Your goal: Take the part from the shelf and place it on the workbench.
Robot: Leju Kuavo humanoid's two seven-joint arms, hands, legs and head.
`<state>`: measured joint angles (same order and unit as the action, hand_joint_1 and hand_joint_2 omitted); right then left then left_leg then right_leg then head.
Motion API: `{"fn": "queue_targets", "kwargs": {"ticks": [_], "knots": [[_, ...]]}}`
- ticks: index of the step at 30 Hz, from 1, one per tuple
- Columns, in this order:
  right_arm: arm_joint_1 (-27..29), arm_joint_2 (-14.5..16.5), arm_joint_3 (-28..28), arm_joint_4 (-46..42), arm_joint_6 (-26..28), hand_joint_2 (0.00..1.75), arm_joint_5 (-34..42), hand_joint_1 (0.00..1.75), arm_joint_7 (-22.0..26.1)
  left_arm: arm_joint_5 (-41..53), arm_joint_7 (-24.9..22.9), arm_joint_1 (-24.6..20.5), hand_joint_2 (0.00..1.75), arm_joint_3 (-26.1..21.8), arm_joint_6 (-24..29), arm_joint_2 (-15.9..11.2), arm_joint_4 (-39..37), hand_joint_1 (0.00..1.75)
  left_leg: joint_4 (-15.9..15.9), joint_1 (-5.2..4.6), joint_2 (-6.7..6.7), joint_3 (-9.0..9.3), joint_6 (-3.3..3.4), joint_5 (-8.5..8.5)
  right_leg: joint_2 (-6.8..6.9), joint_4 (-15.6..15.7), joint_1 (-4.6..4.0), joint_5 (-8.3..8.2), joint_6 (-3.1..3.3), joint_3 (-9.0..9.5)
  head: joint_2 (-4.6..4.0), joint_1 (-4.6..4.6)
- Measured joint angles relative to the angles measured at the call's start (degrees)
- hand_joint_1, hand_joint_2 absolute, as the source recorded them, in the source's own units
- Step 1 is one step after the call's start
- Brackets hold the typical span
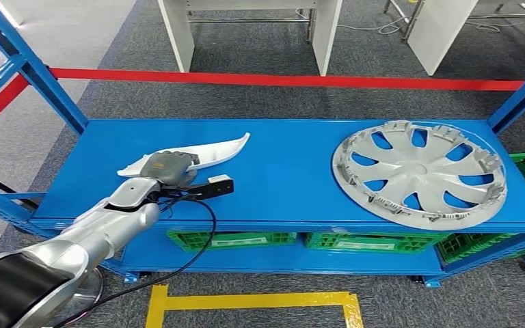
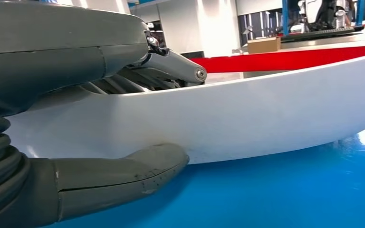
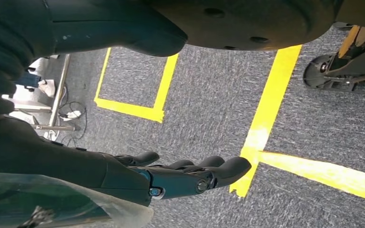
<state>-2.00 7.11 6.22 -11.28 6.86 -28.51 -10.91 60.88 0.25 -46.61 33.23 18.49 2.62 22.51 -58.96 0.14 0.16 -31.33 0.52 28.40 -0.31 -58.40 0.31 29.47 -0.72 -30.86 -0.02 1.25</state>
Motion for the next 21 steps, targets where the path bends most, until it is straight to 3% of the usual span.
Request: {"fn": "queue_targets", "kwargs": {"ticks": [7,10,14,17,21], "knots": [[0.0,0.0,0.1,0.0,0.0,1.75,-0.1,0.00,0.0,-1.7,1.7,0.2,1.75,-0.5,-0.6,0.0,0.0,1.75,0.0,0.00,0.00,0.00,0.00,0.00,0.00,0.0,0.00,-0.01,-0.01,0.00,0.00,0.00],[0.0,0.0,0.2,0.0,0.0,1.75,-0.4,0.00,0.2,-7.0,9.1,1.3,1.75,-2.7,0.4,0.4,0.4,1.75,0.0,0.00,-0.01,0.01,0.00,0.00,0.03,0.0,0.01,-0.01,-0.01,0.01,0.00,0.01],[0.0,0.0,0.6,0.0,0.2,1.75,-0.8,0.00,0.4,-16.0,21.8,5.5,1.75,-6.4,5.6,2.3,3.2,1.75,0.0,-0.02,-0.02,0.01,0.00,0.00,0.05,0.0,0.02,-0.01,-0.01,0.01,0.00,0.01],[0.0,0.0,0.9,0.0,0.6,1.75,-1.1,0.00,0.2,-23.6,28.1,10.1,1.75,-8.0,7.7,4.1,9.6,1.75,0.0,-0.07,-0.02,-0.01,0.01,0.01,0.04,0.0,0.07,-0.01,-0.01,-0.01,0.00,-0.01],[0.1,0.0,1.5,0.0,1.1,1.75,-1.3,0.00,-0.1,-33.3,28.8,17.3,1.75,-7.4,6.4,5.3,25.4,1.75,0.0,-0.10,0.00,-0.08,0.01,0.01,-0.03,0.0,0.11,-0.02,-0.03,-0.12,0.00,0.00]]}}
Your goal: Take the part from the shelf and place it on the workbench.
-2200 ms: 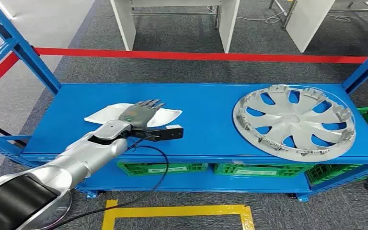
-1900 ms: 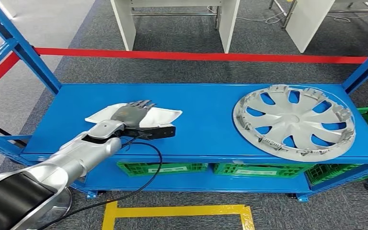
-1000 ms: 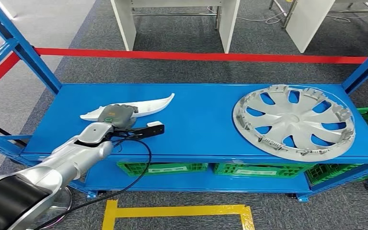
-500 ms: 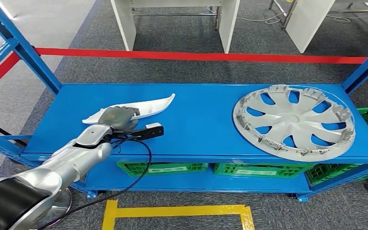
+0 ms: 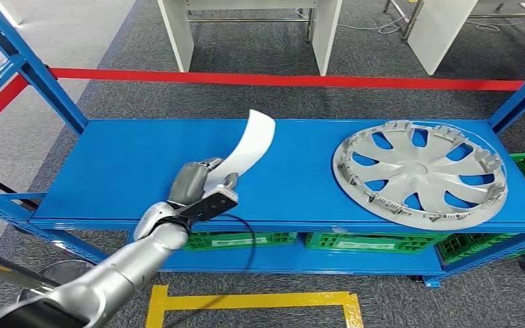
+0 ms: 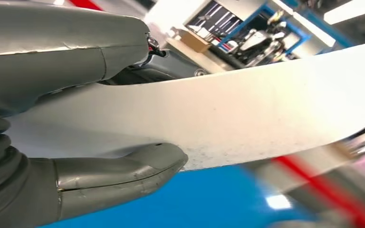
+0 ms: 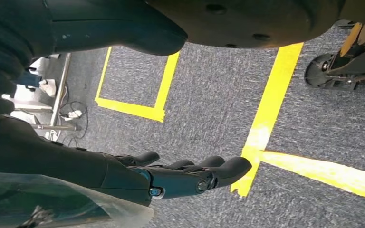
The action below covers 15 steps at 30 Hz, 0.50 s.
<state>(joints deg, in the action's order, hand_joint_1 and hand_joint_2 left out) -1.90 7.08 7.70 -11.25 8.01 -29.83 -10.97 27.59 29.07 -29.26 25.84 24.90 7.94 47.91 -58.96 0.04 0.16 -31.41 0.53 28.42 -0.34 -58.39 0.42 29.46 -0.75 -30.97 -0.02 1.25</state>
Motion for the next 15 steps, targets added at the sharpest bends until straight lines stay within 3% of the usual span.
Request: {"fn": "queue_targets", "kwargs": {"ticks": [6,10,15], "knots": [[0.2,0.0,1.0,0.1,0.8,1.75,0.0,0.00,0.0,-7.8,-0.4,6.8,1.75,1.8,-0.7,-0.3,20.8,1.75,0.0,0.01,0.00,-0.05,0.00,0.00,0.03,0.0,-0.01,0.00,0.00,-0.06,0.00,0.01],[0.2,0.0,1.5,0.2,1.0,1.75,0.0,0.00,0.0,-9.0,0.1,8.6,1.75,2.1,-0.9,-0.9,26.8,1.75,0.0,0.02,0.00,-0.05,0.00,-0.01,0.03,0.0,-0.03,0.00,0.00,-0.07,0.00,0.01],[0.3,0.0,2.1,0.2,1.3,1.75,0.1,0.00,-0.3,-15.4,4.1,11.5,1.75,2.2,-2.5,-1.5,33.4,1.75,0.0,0.03,0.01,-0.06,0.00,-0.01,-0.01,0.0,-0.04,0.00,0.00,-0.07,0.00,0.00]]}}
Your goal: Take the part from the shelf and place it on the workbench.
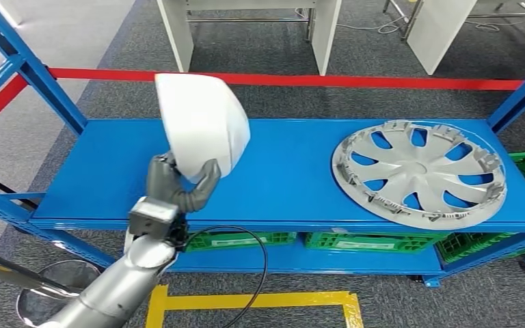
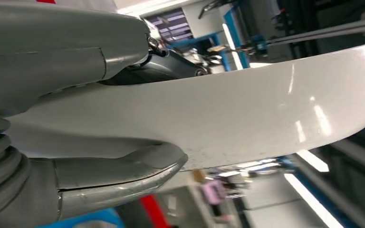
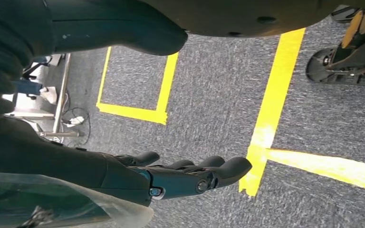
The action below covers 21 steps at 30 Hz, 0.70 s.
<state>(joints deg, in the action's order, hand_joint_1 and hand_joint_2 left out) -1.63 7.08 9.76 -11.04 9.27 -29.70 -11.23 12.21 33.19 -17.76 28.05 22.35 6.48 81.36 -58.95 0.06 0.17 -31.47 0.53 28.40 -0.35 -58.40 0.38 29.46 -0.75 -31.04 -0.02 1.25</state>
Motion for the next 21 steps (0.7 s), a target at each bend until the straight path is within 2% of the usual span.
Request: {"fn": "queue_targets", "kwargs": {"ticks": [3,7,10,11,12,13,15,16,17,18,19,20,21], "knots": [[0.1,0.0,0.5,0.0,0.2,1.75,0.2,0.00,-0.2,-7.3,1.5,2.7,1.75,0.0,-3.8,-0.4,5.7,1.75,-0.1,-0.07,-0.01,-0.04,0.09,0.06,0.01,0.1,0.08,-0.03,-0.05,-0.02,0.00,-0.01],[0.3,0.2,1.3,0.0,0.4,1.75,0.4,0.00,-0.1,-19.6,2.8,6.2,1.75,0.0,-12.8,-1.0,12.8,1.75,-0.4,-0.29,-0.01,-0.14,0.50,0.23,0.03,0.1,0.31,-0.14,-0.38,-0.02,0.00,0.04],[0.4,0.3,1.9,0.1,0.3,1.75,0.5,0.00,0.3,-24.1,3.7,8.6,1.75,0.0,-20.2,-1.4,17.1,1.75,0.2,-0.26,0.08,-0.02,1.22,-0.43,-0.02,0.4,0.46,-0.35,-1.05,-0.01,0.00,0.04],[0.4,0.3,2.1,0.1,0.2,1.75,0.6,0.00,0.8,-24.6,4.2,9.3,1.75,0.1,-22.5,-1.5,18.2,1.75,0.8,-0.12,0.18,0.09,1.58,-0.89,-0.01,0.1,0.44,0.15,-1.25,-0.25,0.00,0.02],[0.5,0.3,2.4,0.1,0.0,1.75,0.6,0.00,1.6,-24.9,4.9,10.0,1.75,0.2,-24.7,-1.5,19.2,1.75,1.4,0.08,0.30,0.12,1.94,-1.34,0.00,-1.3,0.40,1.35,-1.39,-0.92,0.00,-0.06],[0.5,0.3,2.7,0.1,-0.2,1.75,0.8,0.00,2.7,-24.9,5.5,10.8,1.75,0.3,-26.8,-1.6,20.1,1.75,1.8,0.25,0.43,0.09,2.16,-1.67,0.01,-3.8,0.42,3.13,-1.51,-2.08,0.00,-0.16],[0.6,0.3,3.2,0.1,0.1,1.75,0.9,0.00,5.6,-24.7,6.4,12.9,1.75,0.6,-30.4,-1.8,21.7,1.75,1.9,0.27,0.61,-0.23,2.27,-1.90,0.05,-10.8,0.53,6.65,-1.91,-4.97,0.00,-0.29],[0.7,0.3,3.5,0.1,0.6,1.75,0.9,0.00,7.0,-24.7,6.6,14.1,1.75,0.7,-32.2,-1.9,22.4,1.75,1.9,0.29,0.71,-0.34,2.18,-1.96,0.07,-13.3,0.66,7.35,-2.16,-5.92,0.00,-0.31],[0.8,0.3,3.7,0.1,1.3,1.75,0.8,0.00,8.3,-25.0,6.7,15.3,1.75,0.7,-33.9,-1.9,23.1,1.75,1.8,0.34,0.78,-0.44,2.09,-2.01,0.13,-14.0,0.84,6.94,-2.41,-6.02,0.00,-0.30],[0.9,0.3,4.0,0.1,2.1,1.75,0.7,0.00,9.5,-25.1,6.7,16.4,1.75,0.7,-35.2,-1.9,23.7,1.75,1.6,0.46,0.81,-0.55,1.93,-2.06,0.22,-12.5,1.06,5.49,-2.66,-5.08,0.00,-0.31],[0.9,0.3,4.1,0.1,2.9,1.75,0.6,0.00,10.5,-25.0,6.8,17.4,1.75,0.7,-36.1,-1.8,24.1,1.75,1.4,0.62,0.80,-0.71,1.70,-2.06,0.36,-9.1,1.36,3.49,-2.99,-3.23,0.00,-0.31],[0.9,0.4,4.3,0.1,3.7,1.75,0.4,0.00,11.6,-24.5,6.8,18.1,1.75,0.6,-36.6,-1.7,24.5,1.75,1.0,0.70,0.76,-0.96,1.35,-2.02,0.45,-5.5,1.51,2.21,-3.34,-1.17,0.00,-0.36],[0.8,0.5,4.4,0.1,4.5,1.75,0.2,0.00,12.6,-23.9,6.9,18.8,1.75,0.5,-36.8,-1.7,24.9,1.75,0.6,0.70,0.68,-1.32,0.92,-2.00,0.38,-2.6,1.57,1.26,-3.40,0.45,0.00,-0.49]]}}
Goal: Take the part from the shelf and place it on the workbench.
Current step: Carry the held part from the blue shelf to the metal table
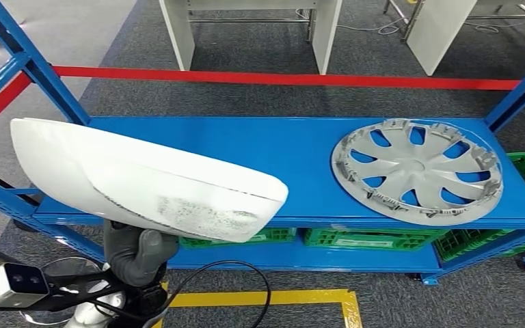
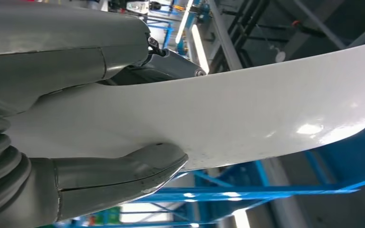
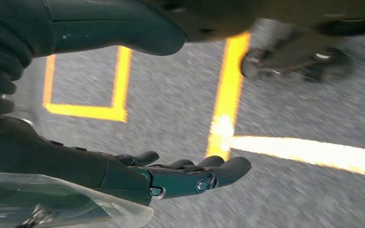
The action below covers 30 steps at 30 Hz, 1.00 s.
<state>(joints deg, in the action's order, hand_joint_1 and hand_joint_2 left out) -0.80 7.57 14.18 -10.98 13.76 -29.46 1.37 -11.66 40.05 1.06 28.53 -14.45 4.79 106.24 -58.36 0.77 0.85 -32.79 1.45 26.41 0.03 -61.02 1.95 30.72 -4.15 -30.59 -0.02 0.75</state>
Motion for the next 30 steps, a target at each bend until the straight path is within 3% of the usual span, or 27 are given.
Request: {"fn": "queue_targets", "kwargs": {"ticks": [2,5,6,8,10,11,12,13,14,16,18,20,22,25,26,27,28,30], "knots": [[-0.1,0.3,0.2,0.0,0.1,1.75,0.0,0.00,1.3,0.5,0.0,1.1,1.75,-0.5,-0.6,0.1,0.7,1.75,-0.8,-0.22,-0.15,-0.71,-0.86,-0.20,-0.29,1.9,-0.08,0.06,0.43,0.83,0.00,-0.09],[0.0,0.6,1.2,0.1,-3.9,1.75,1.7,0.00,2.5,0.4,0.1,1.9,1.75,-1.4,-1.9,0.2,1.2,1.75,-1.6,-0.09,-0.26,-1.48,-1.67,-0.04,-0.31,1.6,-0.12,-0.52,1.97,-0.41,0.00,0.06],[0.1,0.7,1.7,0.1,-5.2,1.75,2.3,0.00,3.3,0.3,0.1,2.0,1.75,-1.7,-2.1,0.2,1.2,1.75,-2.8,0.00,-0.30,-2.01,-1.89,1.32,-0.22,1.6,-0.15,-0.85,2.55,-0.85,0.00,0.15],[0.1,0.8,2.6,0.1,-7.1,1.75,3.0,0.00,5.0,0.2,0.1,2.1,1.75,-2.2,-2.5,0.2,1.3,1.75,-8.4,0.06,-0.36,-3.82,-2.17,6.18,-0.11,1.6,-0.36,-1.76,3.58,-1.83,0.00,0.44],[0.2,0.9,3.2,0.1,-7.8,1.75,3.2,0.00,6.4,0.1,0.1,2.3,1.75,-2.5,-2.7,0.2,1.3,1.75,-14.9,-0.01,-0.39,-5.20,-2.07,9.99,-0.08,1.5,-0.78,-2.73,4.02,-3.16,0.00,0.54],[0.2,0.9,3.4,0.1,-7.7,1.75,3.2,0.00,6.9,0.1,0.1,2.4,1.75,-2.6,-2.7,0.2,1.3,1.75,-16.2,-0.10,-0.41,-4.92,-1.81,10.25,-0.06,1.5,-1.03,-3.21,4.13,-3.79,0.00,0.53],[0.3,0.9,3.6,0.1,-7.6,1.75,3.1,0.00,7.4,0.1,0.1,2.5,1.75,-2.6,-2.7,0.2,1.3,1.75,-15.6,-0.27,-0.43,-3.74,-1.39,9.45,-0.04,1.5,-1.28,-3.68,4.20,-4.39,0.00,0.53],[0.3,1.0,3.8,0.1,-7.5,1.75,3.0,0.00,7.9,0.0,0.1,2.6,1.75,-2.6,-2.6,0.2,1.3,1.75,-13.0,-0.51,-0.46,-1.66,-0.82,7.94,-0.06,1.5,-1.52,-4.15,4.24,-4.92,0.00,0.53],[0.3,1.1,3.9,0.1,-7.4,1.75,2.8,0.00,8.3,0.0,0.1,2.6,1.75,-2.6,-2.5,0.2,1.3,1.75,-9.0,-0.85,-0.51,1.02,-0.02,6.63,-0.08,1.5,-1.69,-4.61,4.27,-5.36,0.00,0.51],[0.3,1.3,4.0,0.1,-7.1,1.75,2.4,0.00,8.8,-0.2,0.1,2.6,1.75,-2.6,-2.2,0.2,1.3,1.75,-1.8,-1.43,-0.59,5.45,1.22,5.77,-0.12,1.6,-1.91,-5.38,4.05,-5.98,0.00,0.48],[0.2,1.4,4.1,0.1,-6.7,1.75,2.1,0.00,9.1,-0.4,0.1,2.6,1.75,-2.7,-1.9,0.3,1.3,1.75,0.9,-1.82,-0.62,6.62,1.46,6.05,-0.08,1.8,-1.71,-6.09,3.43,-6.19,0.00,0.55],[0.2,1.4,4.2,0.1,-6.2,1.75,1.6,0.00,9.3,-0.5,0.2,2.6,1.75,-2.7,-1.5,0.4,1.4,1.75,1.6,-1.79,-0.58,6.15,1.33,5.03,-0.07,2.0,-1.54,-6.63,2.68,-6.41,0.00,0.61],[0.2,1.3,4.2,0.1,-5.4,1.75,1.1,0.00,9.3,-0.5,0.2,2.6,1.75,-2.7,-1.2,0.6,1.4,1.75,2.4,-1.44,-0.47,5.48,1.49,3.70,-0.16,-0.3,-1.55,-4.45,2.13,-7.68,0.00,0.42],[0.2,1.2,4.2,0.1,-4.5,1.75,0.9,0.00,9.3,-0.6,0.2,2.6,1.75,-2.7,-1.0,0.8,1.4,1.75,2.4,-1.36,-0.22,3.92,1.65,2.35,-0.19,-10.5,-1.38,2.23,1.45,-10.98,0.00,0.18],[0.2,1.2,4.2,0.1,-4.3,1.75,0.8,0.00,9.3,-0.6,0.2,2.7,1.75,-2.8,-0.9,0.8,1.4,1.75,2.3,-1.37,-0.14,3.44,1.59,2.01,-0.17,-12.4,-1.36,3.13,1.28,-11.11,0.00,0.19],[0.2,1.2,4.2,0.1,-4.0,1.75,0.8,0.00,9.4,-0.6,0.2,2.7,1.75,-2.8,-0.7,0.8,1.4,1.75,2.2,-1.36,-0.09,3.05,1.49,1.74,-0.13,-12.1,-1.35,2.94,1.18,-10.09,0.00,0.18],[0.3,1.2,4.3,0.1,-3.8,1.75,0.9,0.00,9.5,-0.5,0.2,2.7,1.75,-2.8,-0.5,0.8,1.4,1.75,2.0,-1.33,-0.06,2.75,1.39,1.56,-0.08,-9.6,-1.32,1.81,1.16,-7.92,0.00,0.18],[0.3,1.2,4.4,0.1,-3.6,1.75,1.0,0.00,9.6,-0.4,0.2,2.6,1.75,-2.7,0.0,0.8,1.4,1.75,1.5,-1.42,-0.01,2.29,1.09,1.48,0.03,-1.4,-1.30,-0.43,1.31,-2.31,0.00,0.17]]}}
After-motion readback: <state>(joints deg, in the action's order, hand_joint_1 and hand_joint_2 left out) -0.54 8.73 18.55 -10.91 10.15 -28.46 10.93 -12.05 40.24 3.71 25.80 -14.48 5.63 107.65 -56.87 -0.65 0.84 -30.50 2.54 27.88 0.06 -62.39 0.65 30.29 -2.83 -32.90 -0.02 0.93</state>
